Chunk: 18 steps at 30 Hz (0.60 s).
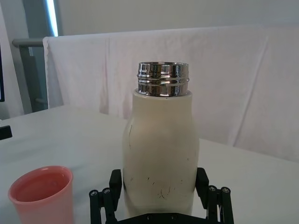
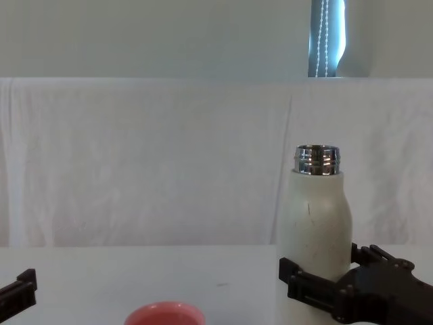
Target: Grasp the thermos with one hand and pour water into the cup lid.
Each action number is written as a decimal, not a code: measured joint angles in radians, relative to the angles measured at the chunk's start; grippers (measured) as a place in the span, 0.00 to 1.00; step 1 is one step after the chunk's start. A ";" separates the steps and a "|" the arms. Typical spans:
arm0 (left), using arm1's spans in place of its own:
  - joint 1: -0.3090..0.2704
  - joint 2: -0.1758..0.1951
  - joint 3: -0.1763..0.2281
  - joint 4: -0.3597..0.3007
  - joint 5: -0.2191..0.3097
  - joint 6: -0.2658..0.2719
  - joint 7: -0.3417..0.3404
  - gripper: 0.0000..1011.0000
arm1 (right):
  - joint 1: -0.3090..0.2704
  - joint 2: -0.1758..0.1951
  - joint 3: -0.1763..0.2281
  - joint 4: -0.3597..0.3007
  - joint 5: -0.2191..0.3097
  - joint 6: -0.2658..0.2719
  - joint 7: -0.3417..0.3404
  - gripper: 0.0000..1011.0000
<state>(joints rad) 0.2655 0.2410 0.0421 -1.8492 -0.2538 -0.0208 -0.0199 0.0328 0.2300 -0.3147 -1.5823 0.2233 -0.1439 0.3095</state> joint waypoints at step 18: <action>0.000 0.000 0.000 0.000 0.000 0.000 0.000 0.99 | -0.024 0.002 0.011 -0.017 0.017 -0.002 0.001 0.99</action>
<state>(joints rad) 0.2655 0.2410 0.0421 -1.8492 -0.2538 -0.0208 -0.0199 0.0089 0.2324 -0.3037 -1.5989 0.2400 -0.1463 0.3105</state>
